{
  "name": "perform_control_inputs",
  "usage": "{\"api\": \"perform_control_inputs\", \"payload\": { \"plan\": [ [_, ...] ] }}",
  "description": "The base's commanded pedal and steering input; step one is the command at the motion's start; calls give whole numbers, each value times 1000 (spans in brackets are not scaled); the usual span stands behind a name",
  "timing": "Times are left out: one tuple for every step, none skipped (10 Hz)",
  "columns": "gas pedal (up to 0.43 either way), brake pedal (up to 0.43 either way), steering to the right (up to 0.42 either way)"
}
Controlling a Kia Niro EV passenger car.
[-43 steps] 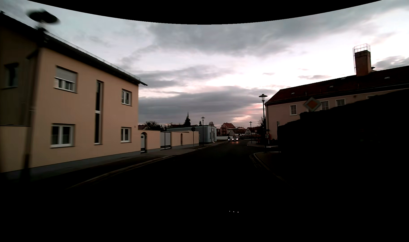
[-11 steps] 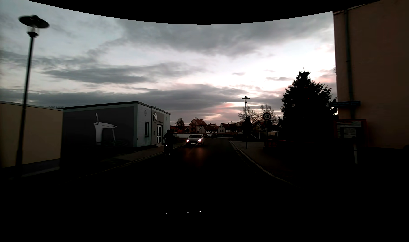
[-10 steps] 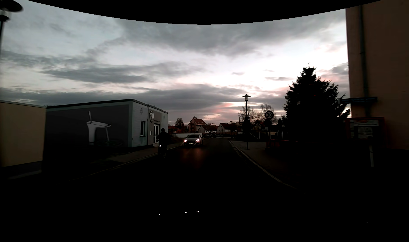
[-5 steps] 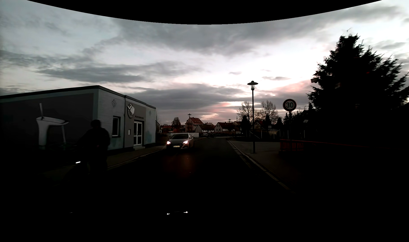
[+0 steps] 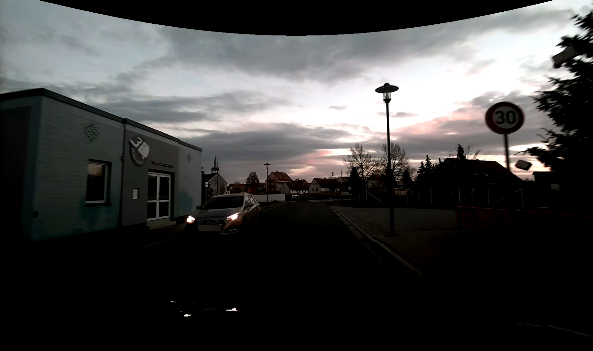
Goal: Follow the waypoints while adhering to traffic rules and regulations
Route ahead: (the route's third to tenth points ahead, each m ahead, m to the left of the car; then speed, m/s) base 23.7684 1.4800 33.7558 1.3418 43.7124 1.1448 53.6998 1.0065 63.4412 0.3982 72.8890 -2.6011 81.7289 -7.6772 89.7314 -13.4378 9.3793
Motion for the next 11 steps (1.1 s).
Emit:
{"api": "perform_control_inputs", "payload": {
  "plan": [
    [87,0,4],
    [87,0,4],
    [87,0,4],
    [87,0,4],
    [87,0,4],
    [87,0,4],
    [87,0,4],
    [87,0,3],
    [87,0,1],
    [87,0,0],
    [87,0,-1]
  ]
}}
